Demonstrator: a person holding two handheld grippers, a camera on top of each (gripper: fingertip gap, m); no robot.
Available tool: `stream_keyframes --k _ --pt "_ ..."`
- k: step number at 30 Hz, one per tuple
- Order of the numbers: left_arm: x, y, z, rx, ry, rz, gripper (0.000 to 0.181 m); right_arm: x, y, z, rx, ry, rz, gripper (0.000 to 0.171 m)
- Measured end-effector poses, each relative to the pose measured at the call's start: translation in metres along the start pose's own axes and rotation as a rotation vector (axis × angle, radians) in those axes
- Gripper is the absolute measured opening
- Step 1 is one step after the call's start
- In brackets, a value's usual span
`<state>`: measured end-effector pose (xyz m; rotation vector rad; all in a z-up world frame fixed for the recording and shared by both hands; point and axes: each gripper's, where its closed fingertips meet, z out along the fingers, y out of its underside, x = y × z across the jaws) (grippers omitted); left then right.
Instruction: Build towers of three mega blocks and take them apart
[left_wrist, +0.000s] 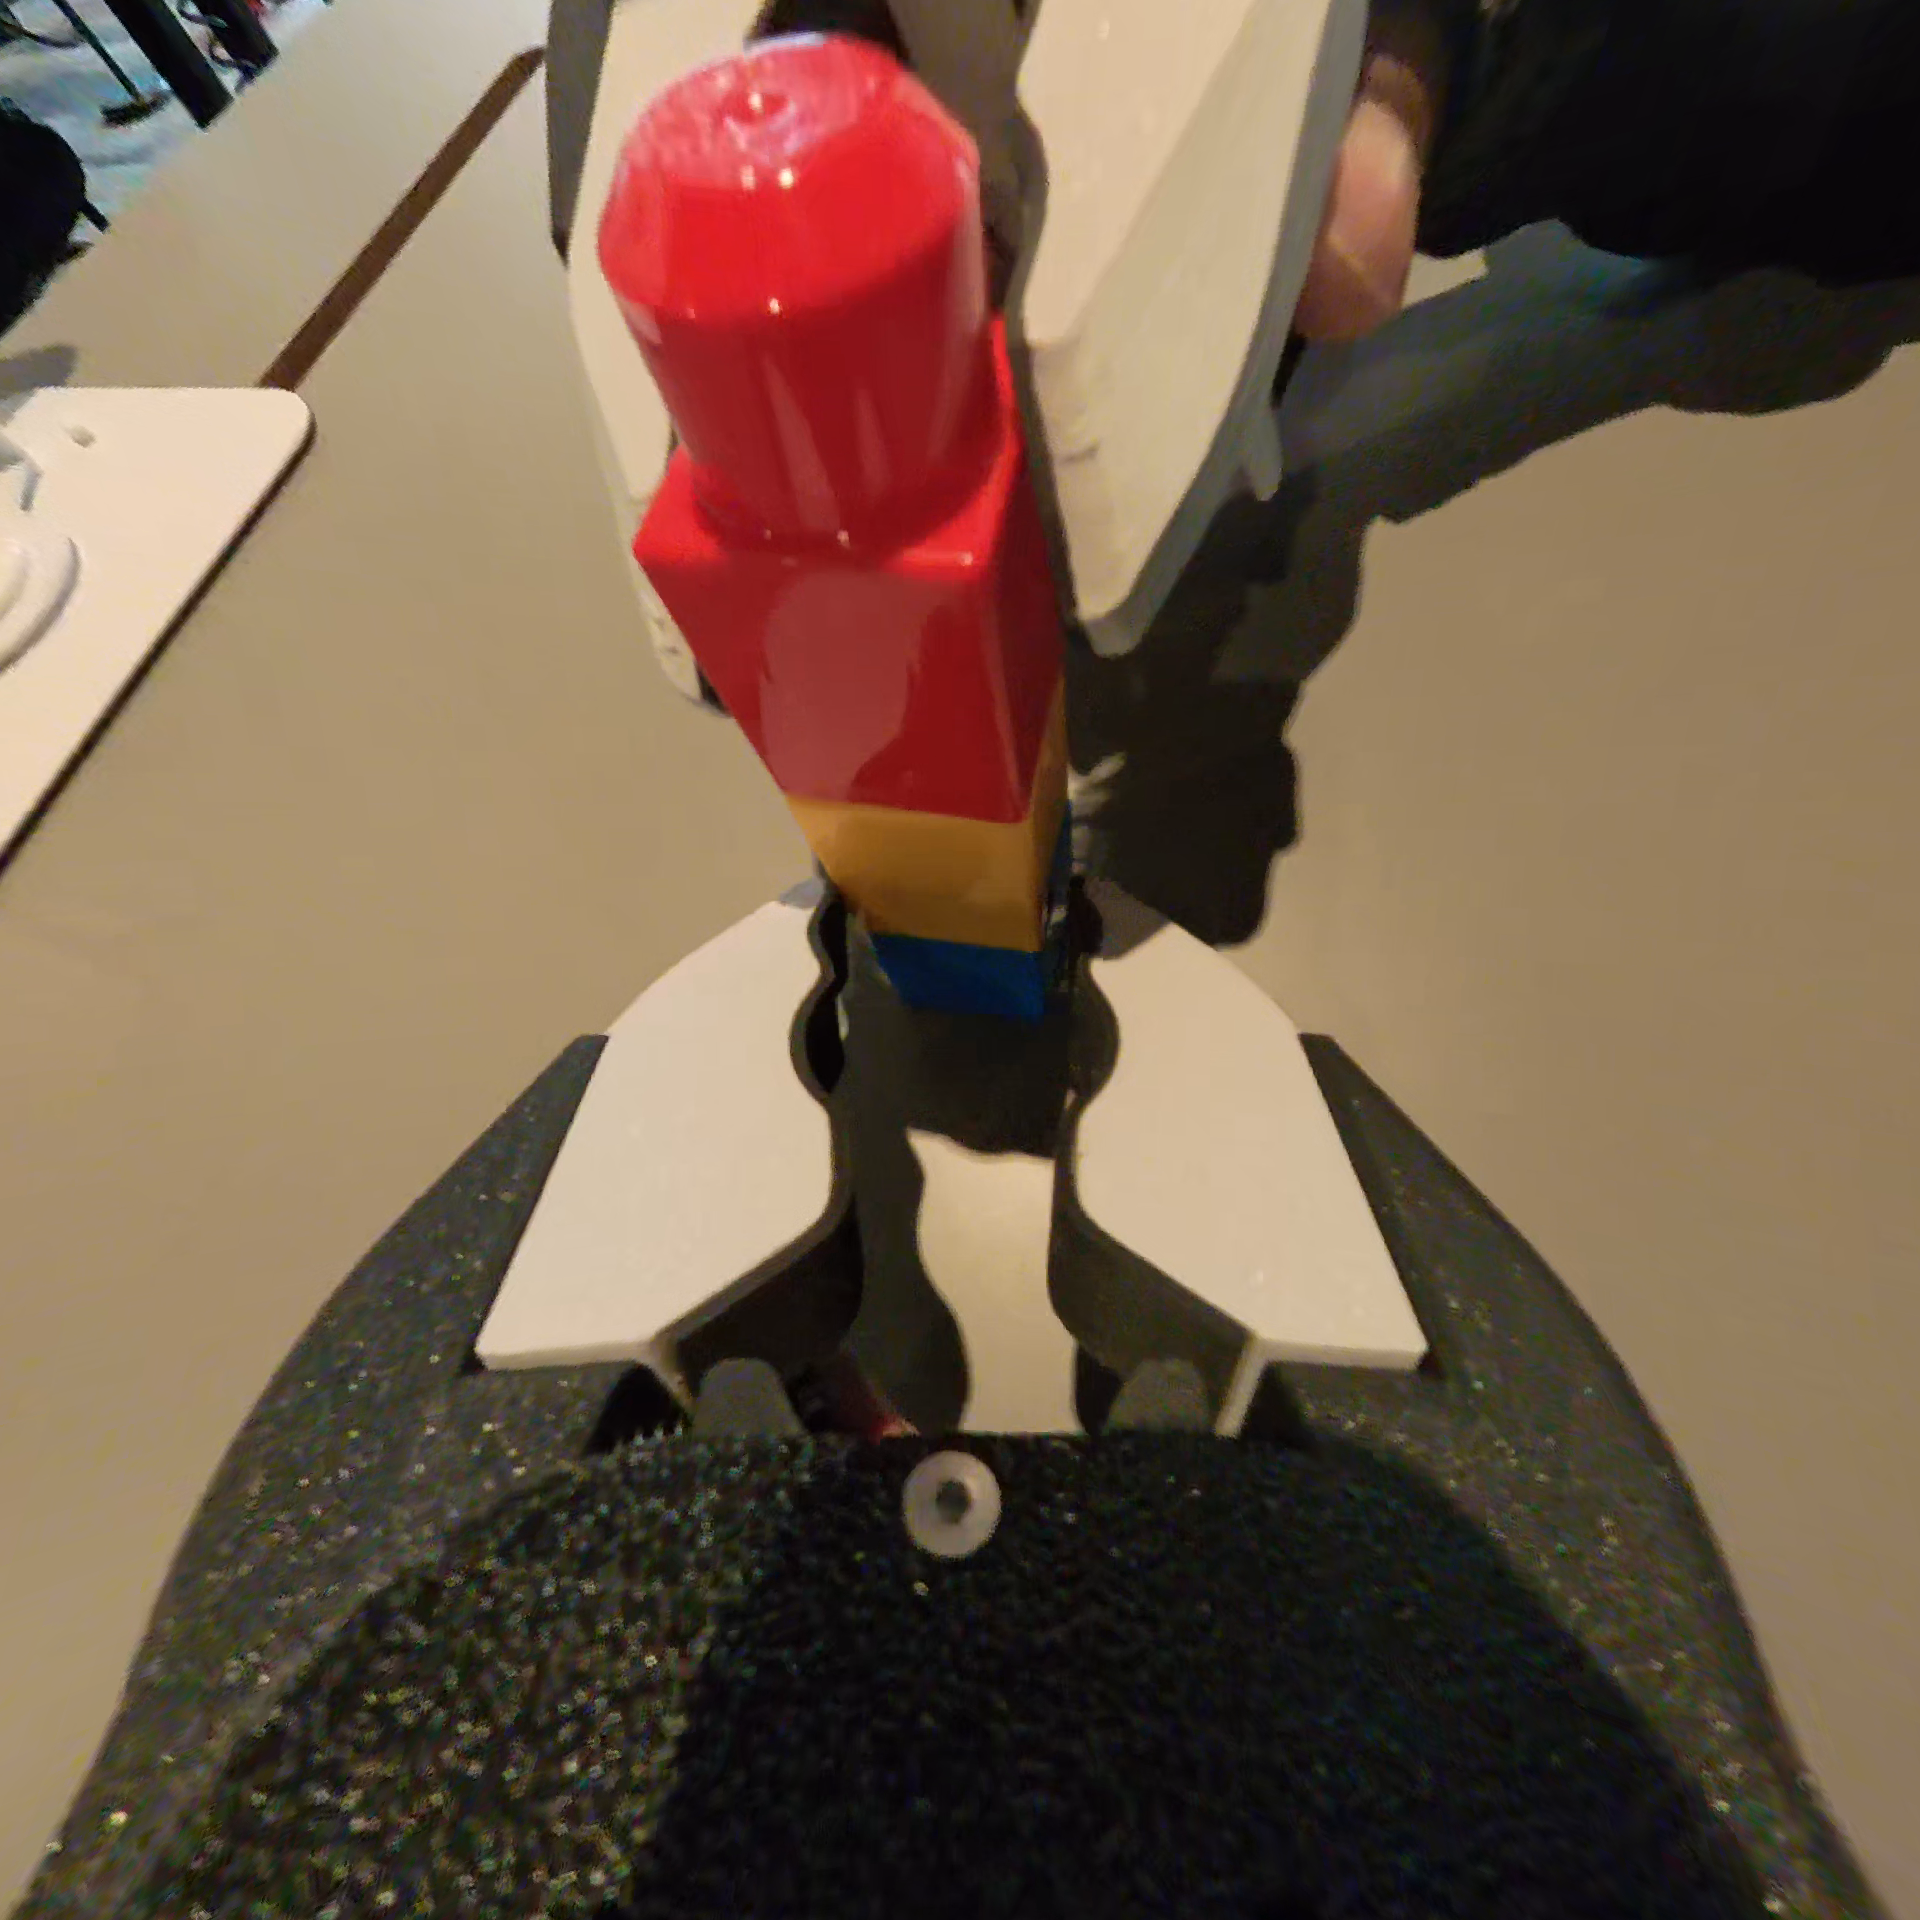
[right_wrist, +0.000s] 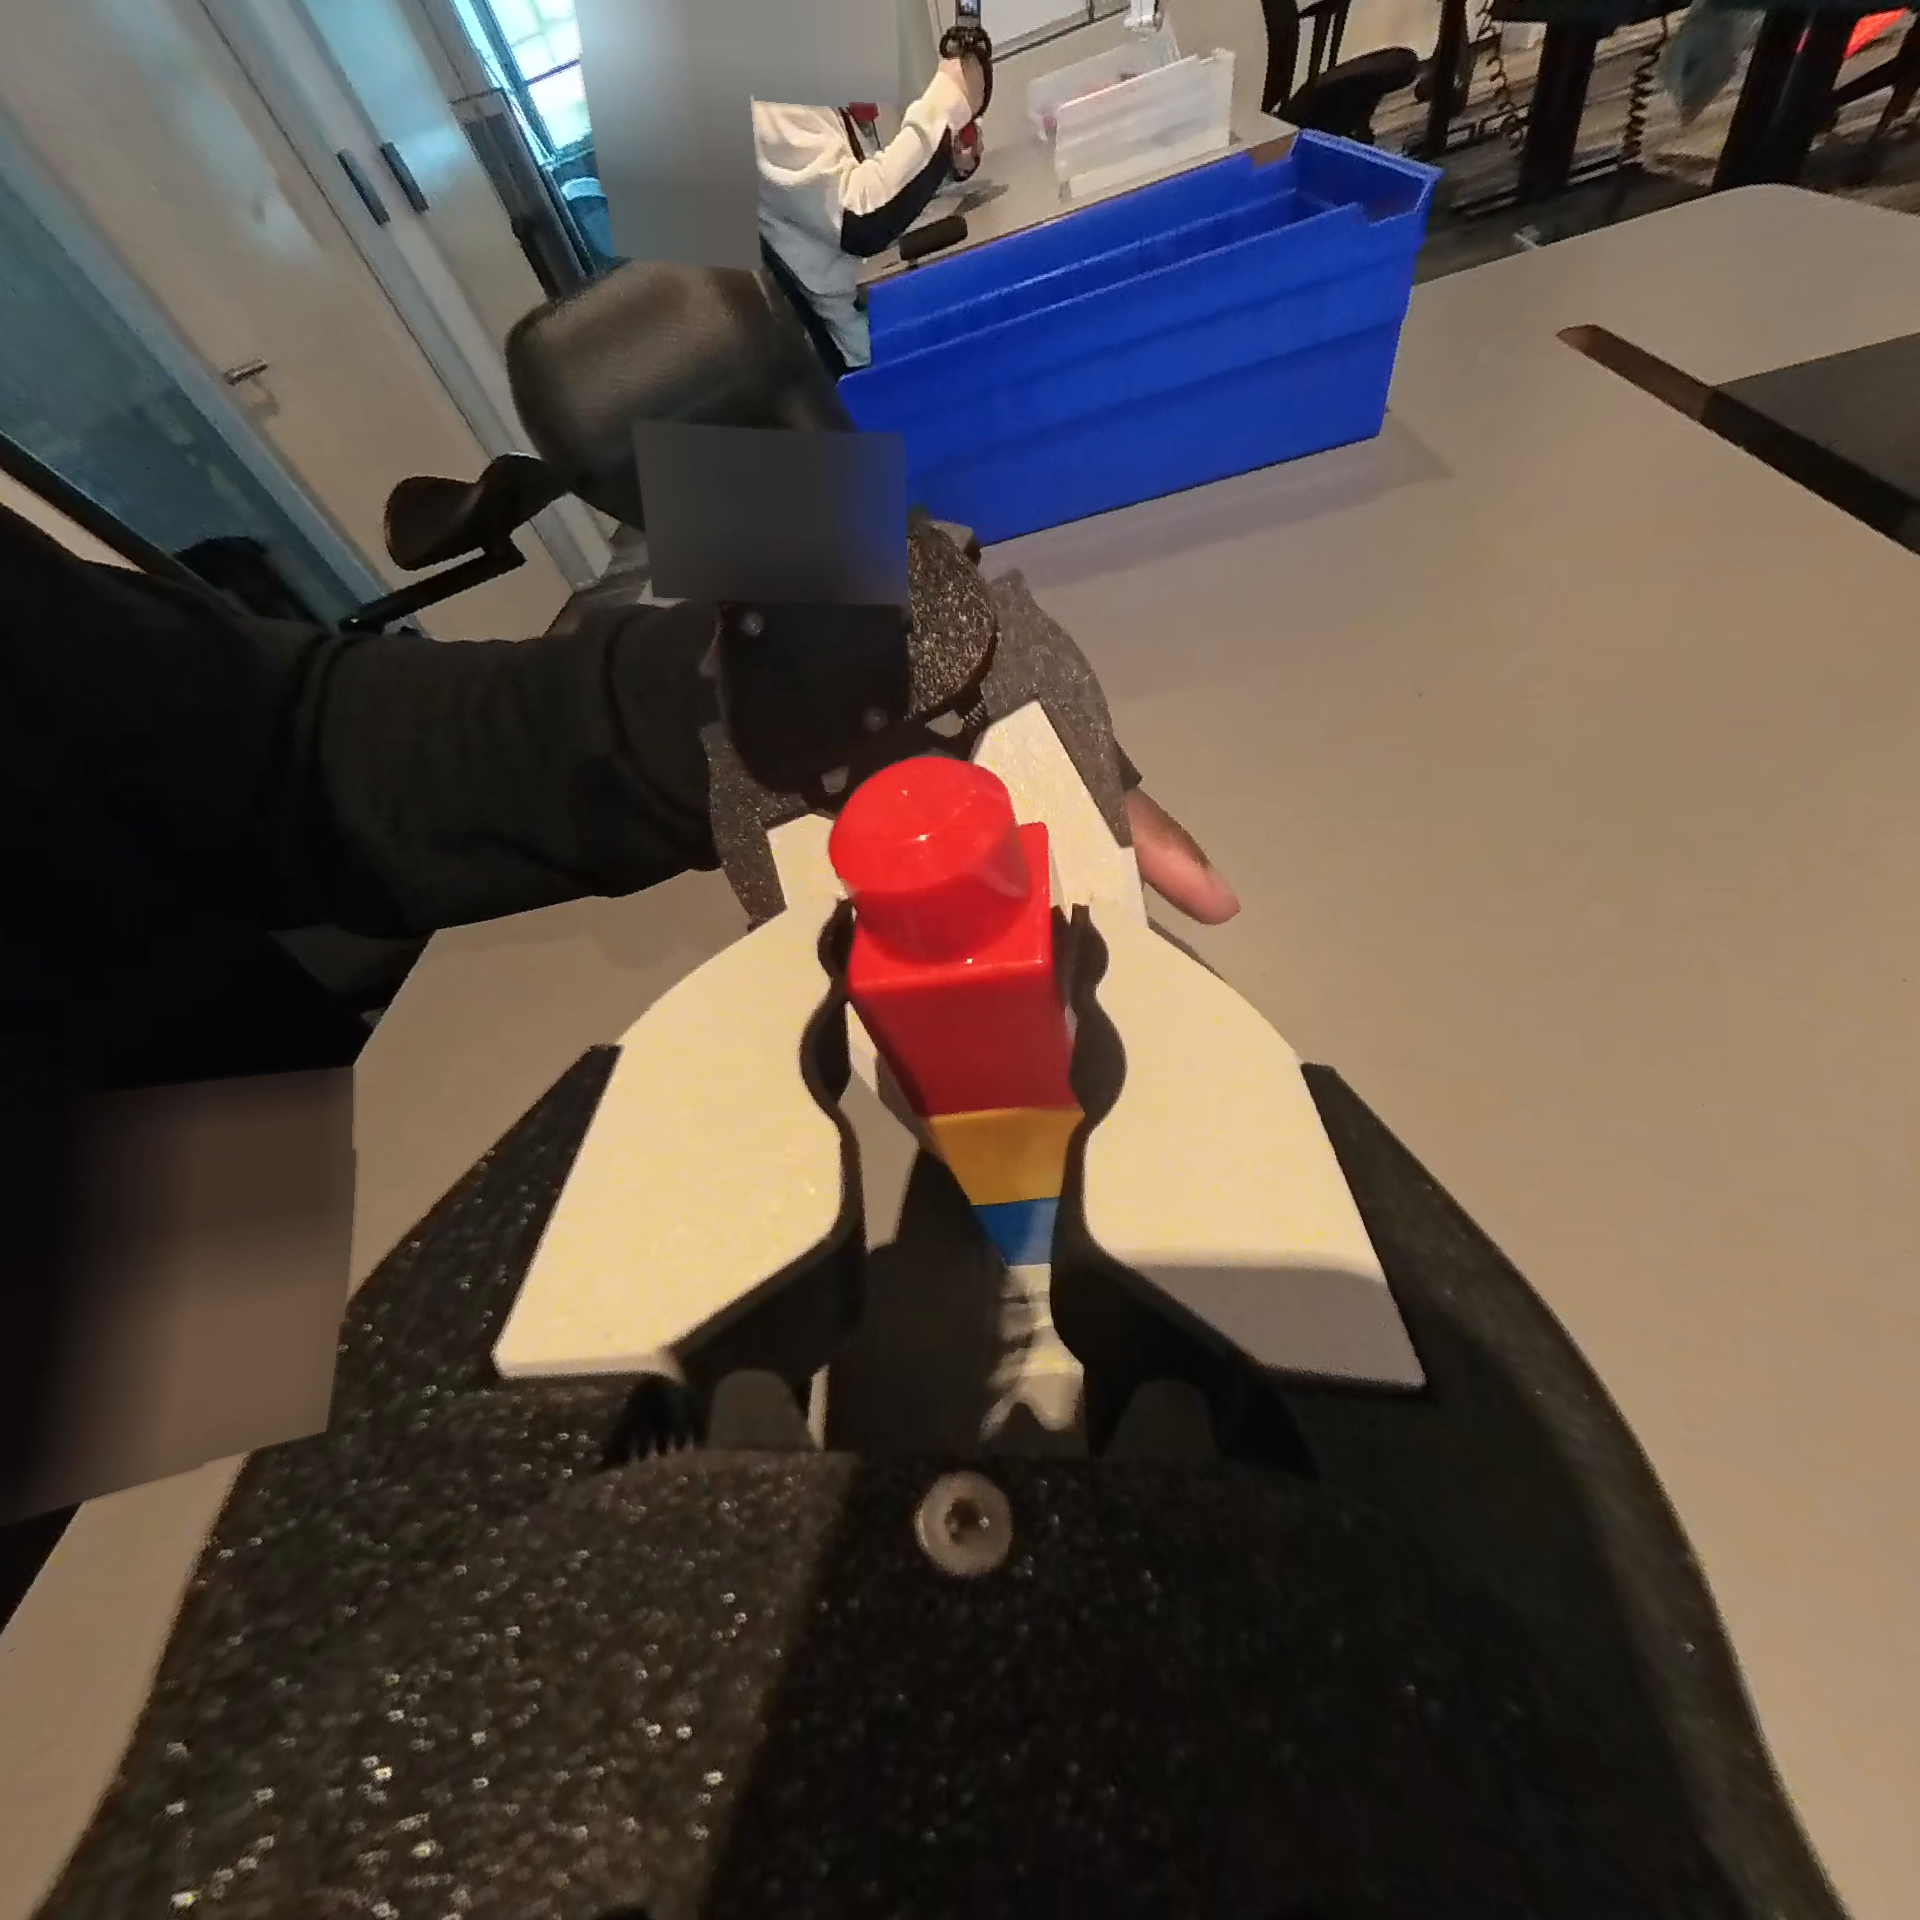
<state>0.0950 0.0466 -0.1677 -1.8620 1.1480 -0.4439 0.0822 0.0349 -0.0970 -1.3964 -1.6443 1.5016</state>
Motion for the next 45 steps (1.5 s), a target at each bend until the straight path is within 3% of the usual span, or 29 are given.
stream_keyframes --k 21,45 --pt "0.0022 -0.0007 0.0015 -0.001 0.041 -0.033 0.035 -0.0045 0.0022 -0.0022 -0.044 -0.117 -0.044 0.04" --pt "0.0027 -0.0011 0.002 -0.004 0.033 -0.054 0.035 -0.0015 -0.0009 -0.0003 0.112 0.032 -0.028 0.04"
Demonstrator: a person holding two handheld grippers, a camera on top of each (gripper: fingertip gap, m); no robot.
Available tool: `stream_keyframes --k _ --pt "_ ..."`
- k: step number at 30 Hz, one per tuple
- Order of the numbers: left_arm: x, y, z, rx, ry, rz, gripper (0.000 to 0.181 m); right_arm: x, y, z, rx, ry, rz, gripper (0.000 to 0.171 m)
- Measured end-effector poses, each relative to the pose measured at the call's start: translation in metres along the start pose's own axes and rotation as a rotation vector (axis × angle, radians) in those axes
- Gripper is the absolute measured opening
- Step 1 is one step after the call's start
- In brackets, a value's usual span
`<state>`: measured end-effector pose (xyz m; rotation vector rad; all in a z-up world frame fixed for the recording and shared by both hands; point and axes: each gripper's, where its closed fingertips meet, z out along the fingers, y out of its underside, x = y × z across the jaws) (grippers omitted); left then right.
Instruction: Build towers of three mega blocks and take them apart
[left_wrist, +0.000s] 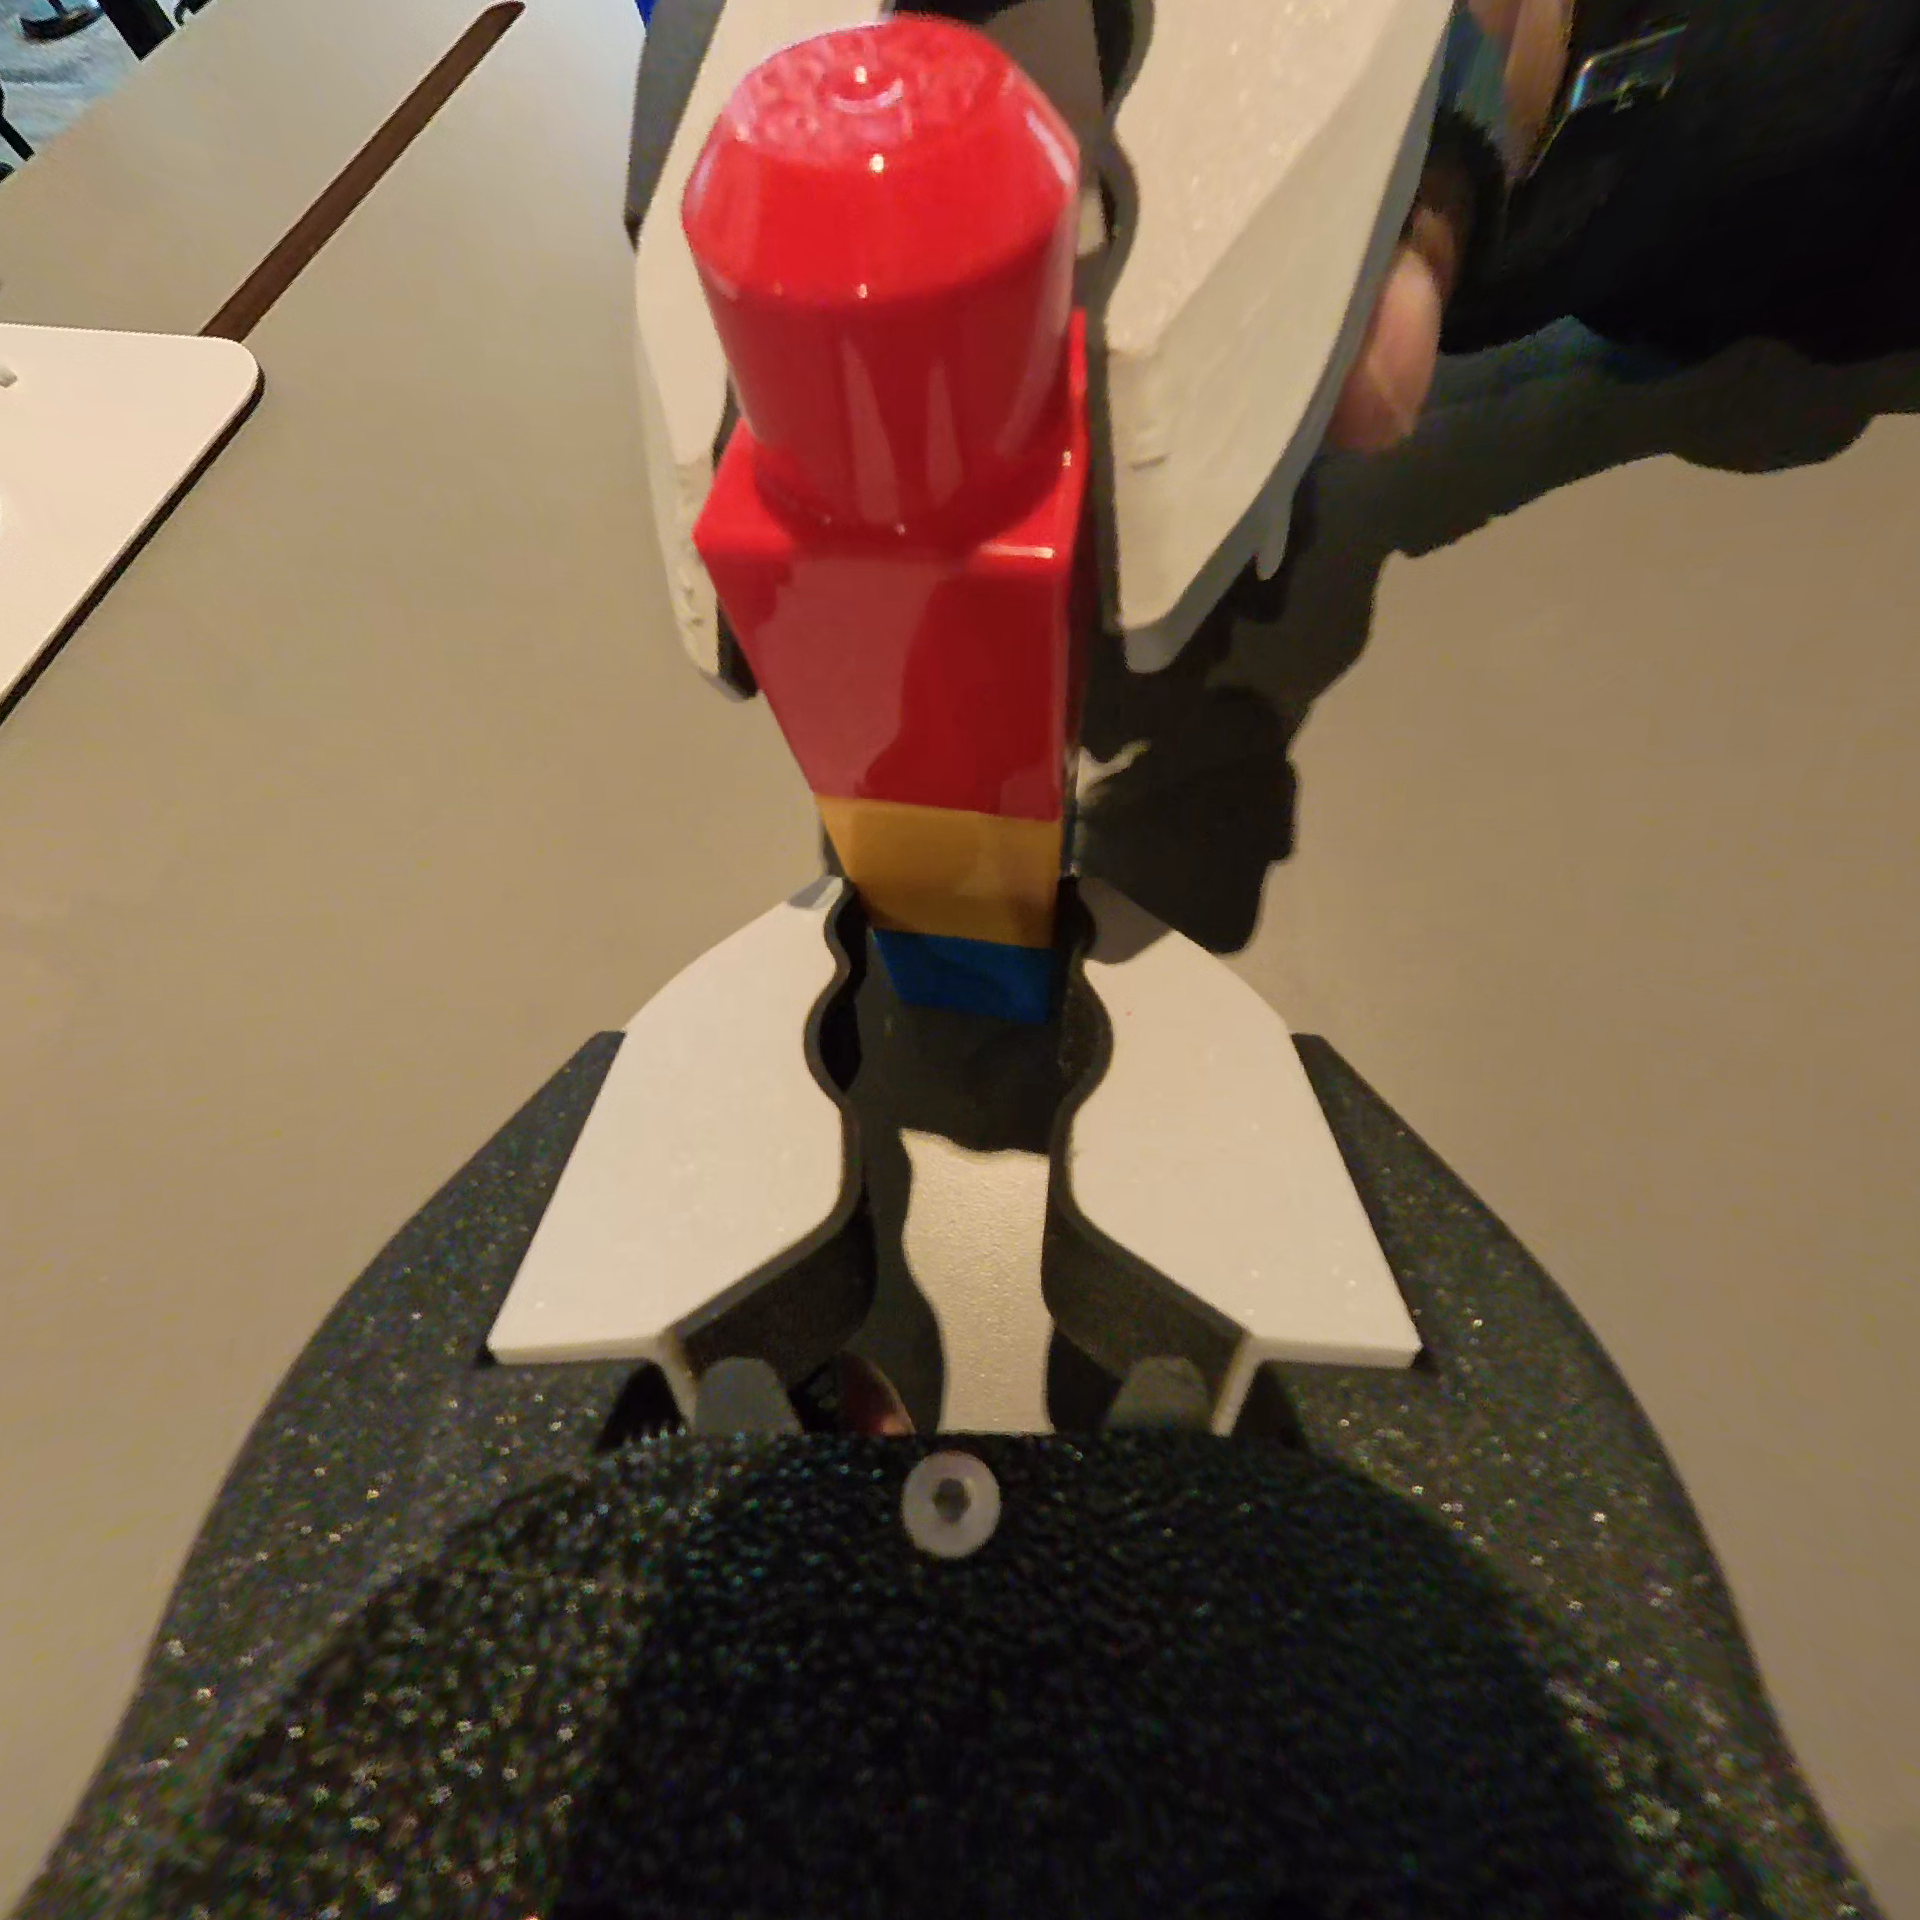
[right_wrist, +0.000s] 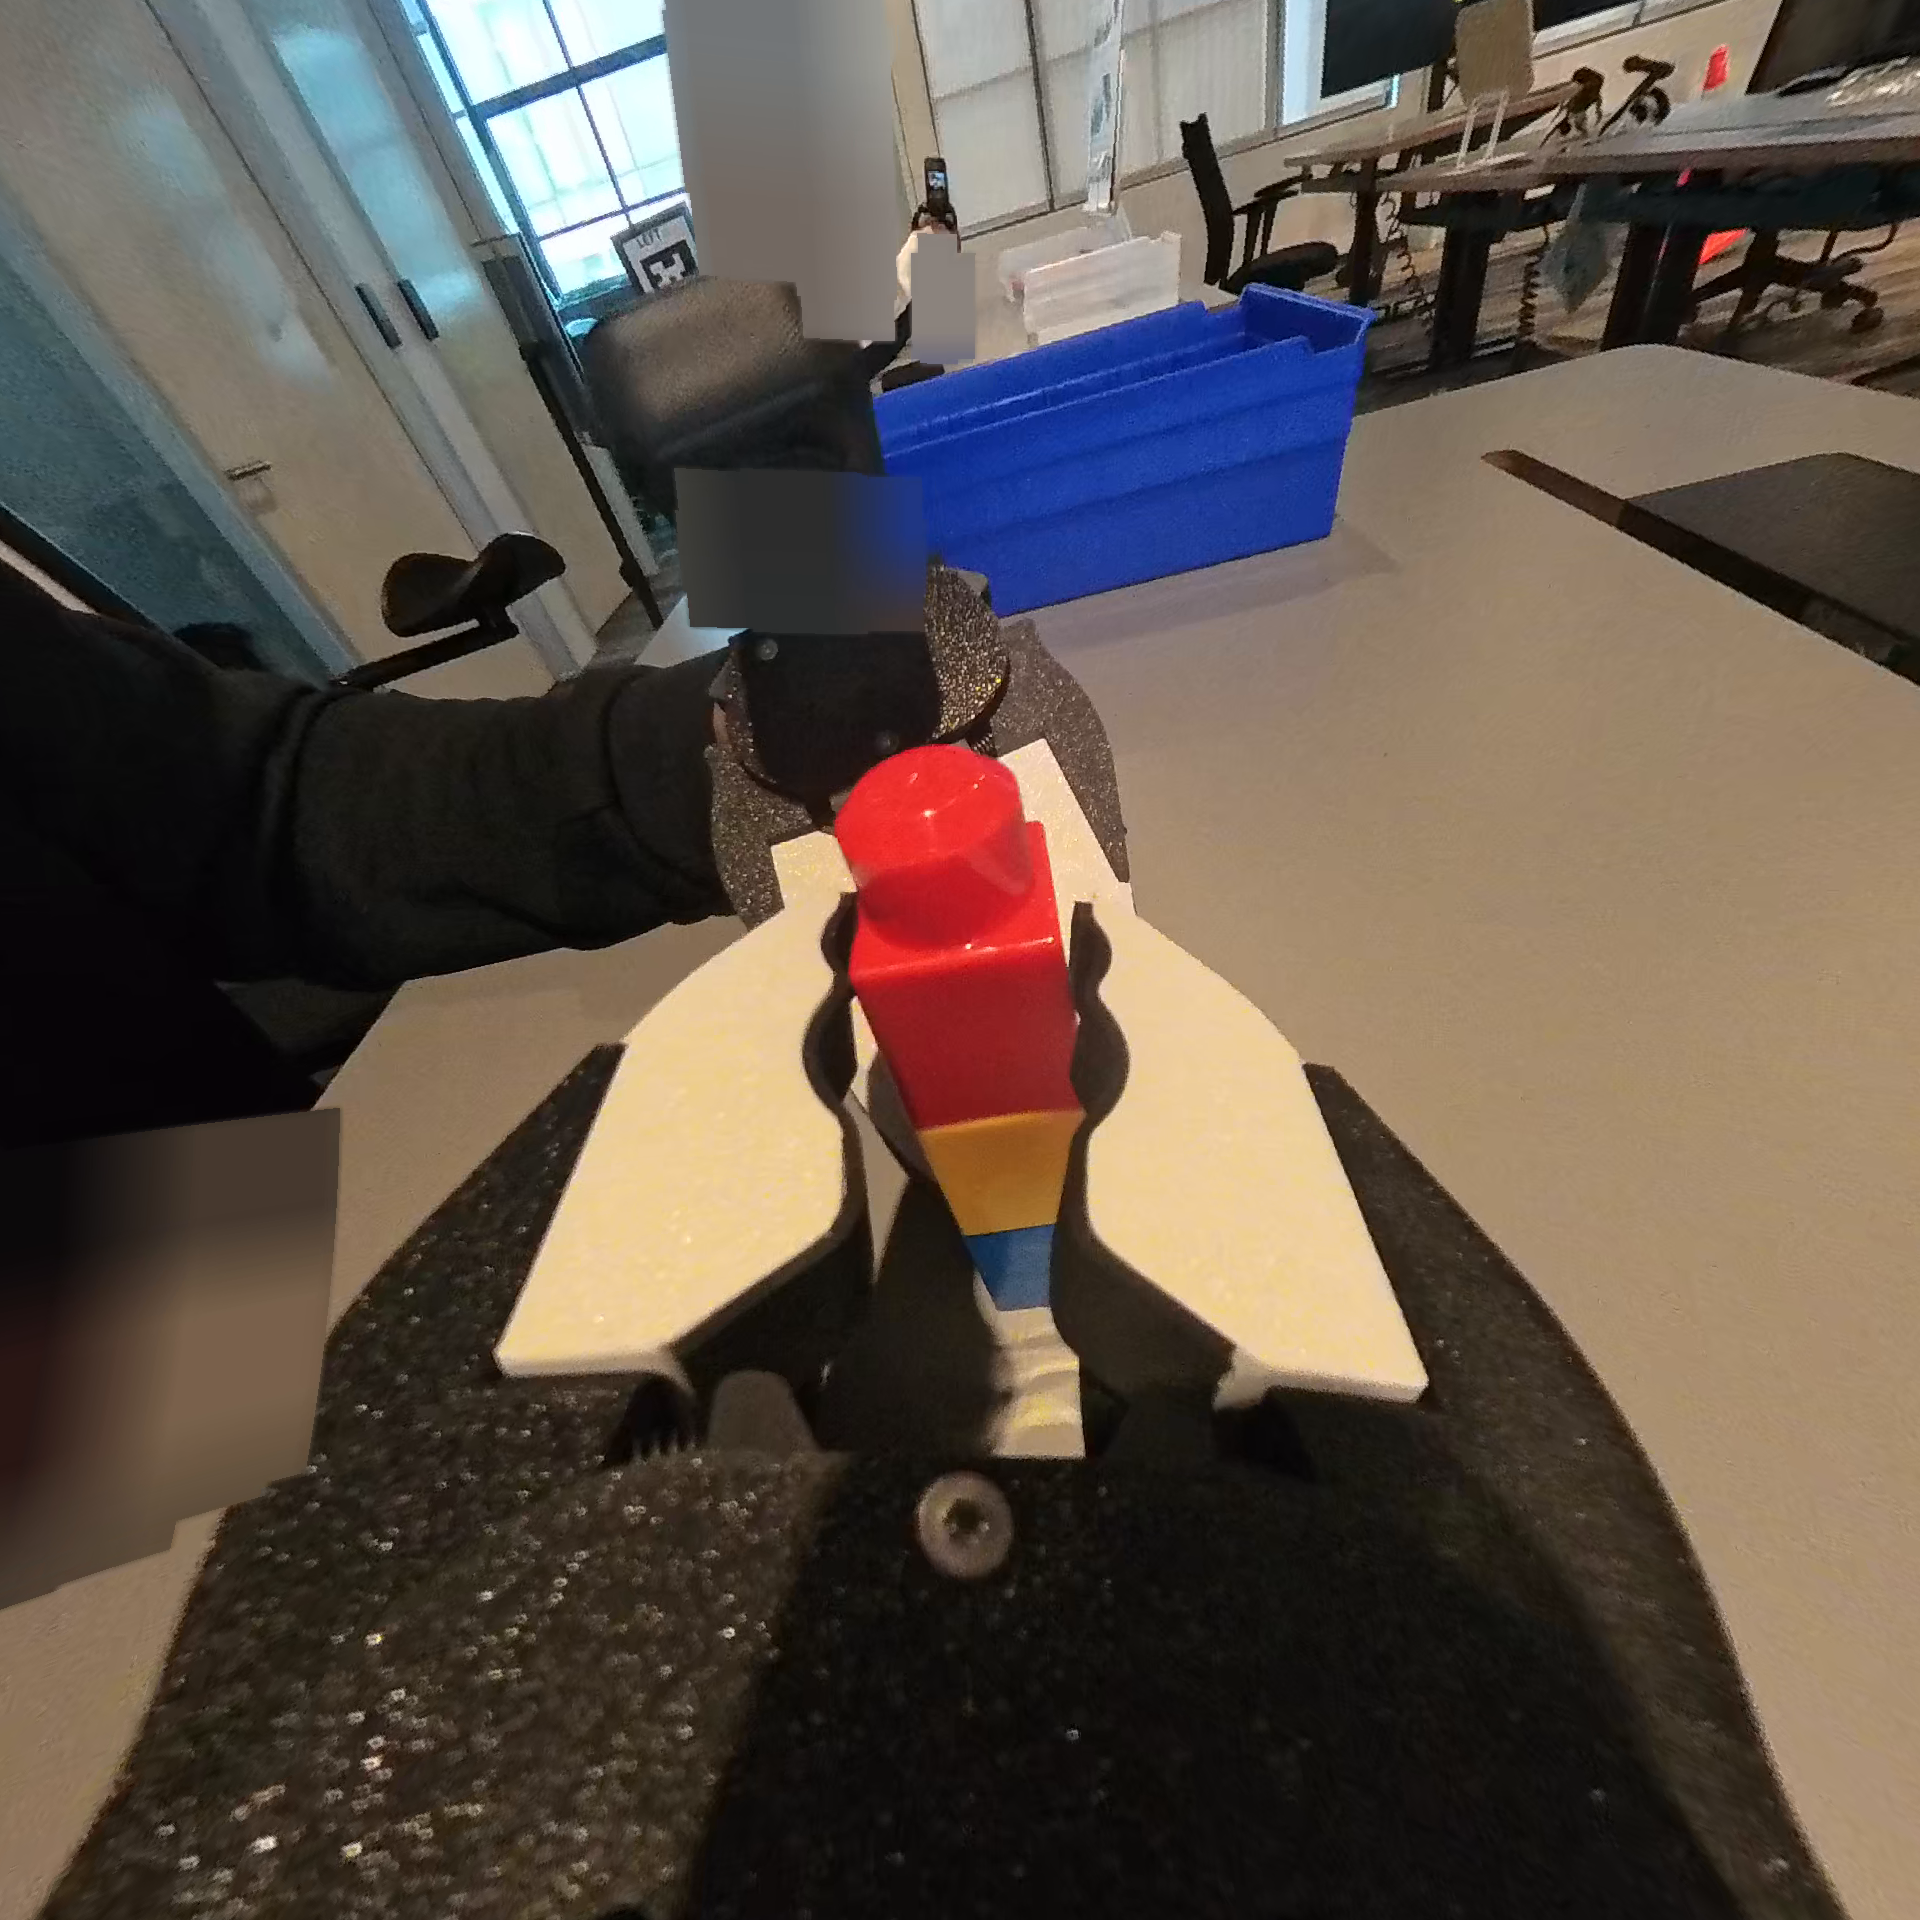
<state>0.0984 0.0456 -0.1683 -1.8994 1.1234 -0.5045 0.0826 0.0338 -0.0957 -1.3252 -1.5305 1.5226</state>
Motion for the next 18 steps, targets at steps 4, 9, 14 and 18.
stream_keyframes --k 4,9,14,18 --pt "0.0 0.0 0.0 0.0 -0.003 0.0 0.035 0.0 0.0 0.0 0.027 0.014 -0.001 0.04" --pt "0.0 -0.001 0.0 0.004 -0.005 0.021 0.035 0.0 -0.002 -0.001 0.028 -0.005 0.029 0.04" --pt "-0.002 -0.016 -0.013 0.127 -0.023 0.069 0.037 -0.004 -0.022 -0.025 0.133 -0.052 0.055 0.04" --pt "-0.01 -0.054 -0.057 0.398 -0.029 0.026 0.039 -0.003 -0.069 -0.063 0.391 -0.054 0.045 0.053"
